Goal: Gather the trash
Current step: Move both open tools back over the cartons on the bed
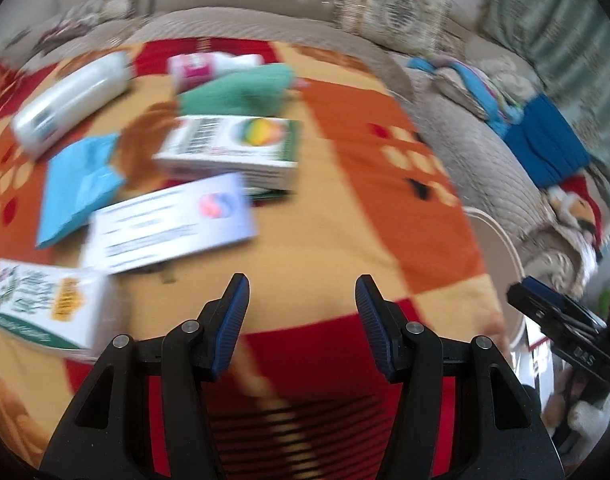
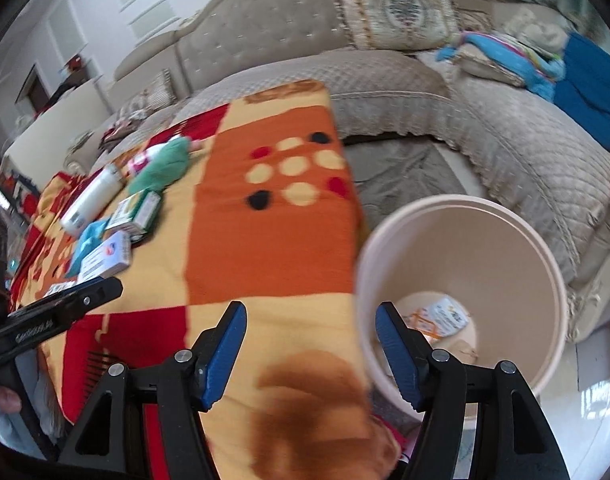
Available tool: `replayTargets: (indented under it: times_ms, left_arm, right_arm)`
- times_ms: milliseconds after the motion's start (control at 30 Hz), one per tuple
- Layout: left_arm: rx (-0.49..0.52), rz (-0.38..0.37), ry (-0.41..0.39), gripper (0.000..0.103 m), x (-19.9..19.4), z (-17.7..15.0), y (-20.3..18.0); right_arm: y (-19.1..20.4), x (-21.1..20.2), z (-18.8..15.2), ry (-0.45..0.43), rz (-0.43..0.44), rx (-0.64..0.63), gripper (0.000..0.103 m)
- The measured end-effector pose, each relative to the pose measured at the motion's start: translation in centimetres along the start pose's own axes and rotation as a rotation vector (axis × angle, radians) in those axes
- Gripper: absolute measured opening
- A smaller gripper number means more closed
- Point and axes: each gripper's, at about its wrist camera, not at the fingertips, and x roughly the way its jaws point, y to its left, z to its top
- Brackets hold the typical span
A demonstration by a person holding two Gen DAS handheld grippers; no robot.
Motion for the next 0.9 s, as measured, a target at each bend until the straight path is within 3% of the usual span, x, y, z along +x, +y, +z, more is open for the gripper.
replayTargets:
  times_ms: [400, 700, 900]
  left_arm:
    - [-0.162, 0.089, 0.028, 0.054, -4.9, -3.8, 11.2]
    - [-0.318, 0.211, -0.016, 0.054, -9.8, -6.4, 20.2]
    - [-0.339, 0.184, -0.066, 0.054, -12.5, -6.8, 21.1]
  right_arm:
    - [8.9, 3.6, 1.1, 0.063, 0.119, -0.133, 0.068]
    - [15.9, 8.6, 1.9, 0.139, 0.214, -0.216, 0.068]
    - [16.9, 10.5, 3.9, 0.099, 0.143, -0.176, 0.068]
